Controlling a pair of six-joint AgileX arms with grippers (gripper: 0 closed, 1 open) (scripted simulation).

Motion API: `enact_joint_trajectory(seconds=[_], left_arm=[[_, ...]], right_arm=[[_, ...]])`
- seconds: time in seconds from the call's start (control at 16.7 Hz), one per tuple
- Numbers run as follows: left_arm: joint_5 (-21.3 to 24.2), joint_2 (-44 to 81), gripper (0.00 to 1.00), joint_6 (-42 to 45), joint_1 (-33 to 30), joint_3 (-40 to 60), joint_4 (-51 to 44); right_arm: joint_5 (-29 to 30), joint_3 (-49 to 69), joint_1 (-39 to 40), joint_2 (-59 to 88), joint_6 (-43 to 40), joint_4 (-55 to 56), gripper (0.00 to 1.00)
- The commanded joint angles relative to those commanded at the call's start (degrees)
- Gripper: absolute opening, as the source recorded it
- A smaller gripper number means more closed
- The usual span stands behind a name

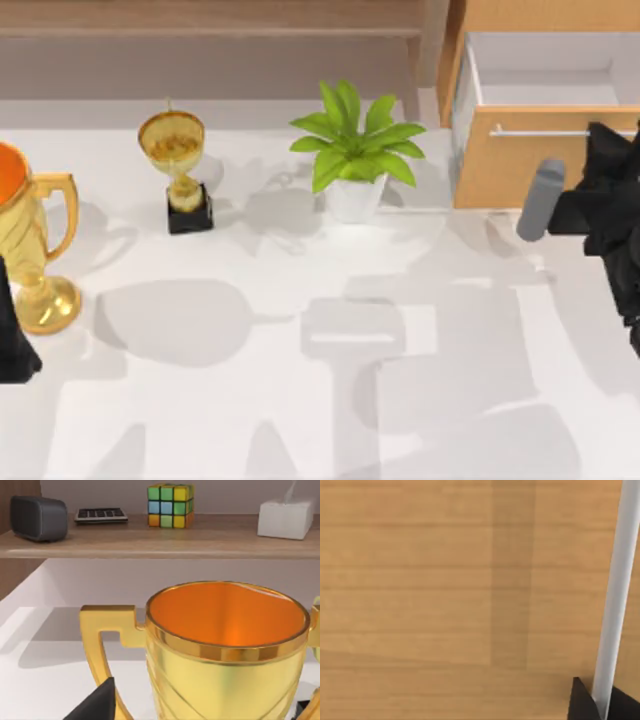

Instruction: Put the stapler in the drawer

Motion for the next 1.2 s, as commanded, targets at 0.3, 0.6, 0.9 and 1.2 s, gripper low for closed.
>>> enact_joint_trajectory(seconds=[0.3, 0.6, 0.9, 1.2], left_arm=[[0.00, 0.00, 1.00, 0.00, 0.00, 0.00, 0.00], [0.00, 0.00, 1.00, 0.00, 0.00, 0.00, 0.00], [0.00, 0.00, 1.00, 0.00, 0.00, 0.00, 0.00], [0.00, 0.00, 1.00, 0.00, 0.00, 0.00, 0.00]], right_arm=[[-0.57, 3.68, -0.43, 1.46, 0.13, -2.35, 0.00], [-1.71, 10.84, -1.61, 4.19, 0.05, -6.35, 0.00], [-2.52, 14.97, -2.44, 5.93, 0.08, -9.11, 0.00], [-2.66, 16.91, -2.47, 7.00, 0.07, -10.28, 0.00]])
